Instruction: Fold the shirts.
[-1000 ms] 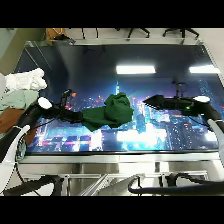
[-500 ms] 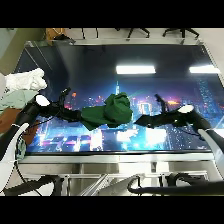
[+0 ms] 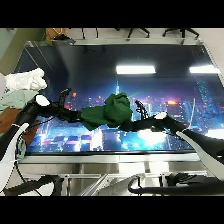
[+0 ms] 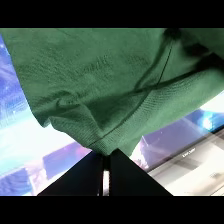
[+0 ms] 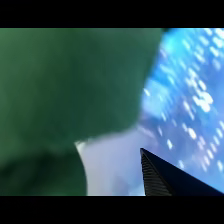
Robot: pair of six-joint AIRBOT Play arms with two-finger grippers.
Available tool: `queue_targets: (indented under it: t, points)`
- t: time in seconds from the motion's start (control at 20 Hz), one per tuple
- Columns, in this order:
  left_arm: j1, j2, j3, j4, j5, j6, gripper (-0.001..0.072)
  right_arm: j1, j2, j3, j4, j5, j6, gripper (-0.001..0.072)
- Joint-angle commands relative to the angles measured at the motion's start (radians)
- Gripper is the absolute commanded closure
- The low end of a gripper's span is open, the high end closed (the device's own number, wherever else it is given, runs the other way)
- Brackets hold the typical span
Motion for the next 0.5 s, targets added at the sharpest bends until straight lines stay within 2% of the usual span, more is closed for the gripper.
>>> queue_targets:
  t: [0.0, 0.25, 0.45]
  points:
    - [0.002, 0.0, 0.002, 0.001, -0.016, 0.034, 0.0691, 0.005, 0.009, 0.023, 0.122, -0.015, -0.093, 0.0149]
    - [0.052, 0.002, 0.0, 0.003, -0.068, 0.059, 0.0691, -0.067, 0.151, 0.071, 0.11, 0.014, -0.089, 0.0149]
    - [0.082, 0.002, 0.0, 0.0, -0.091, 0.058, 0.0691, -0.127, 0.201, 0.071, 0.039, 0.023, -0.031, 0.0149]
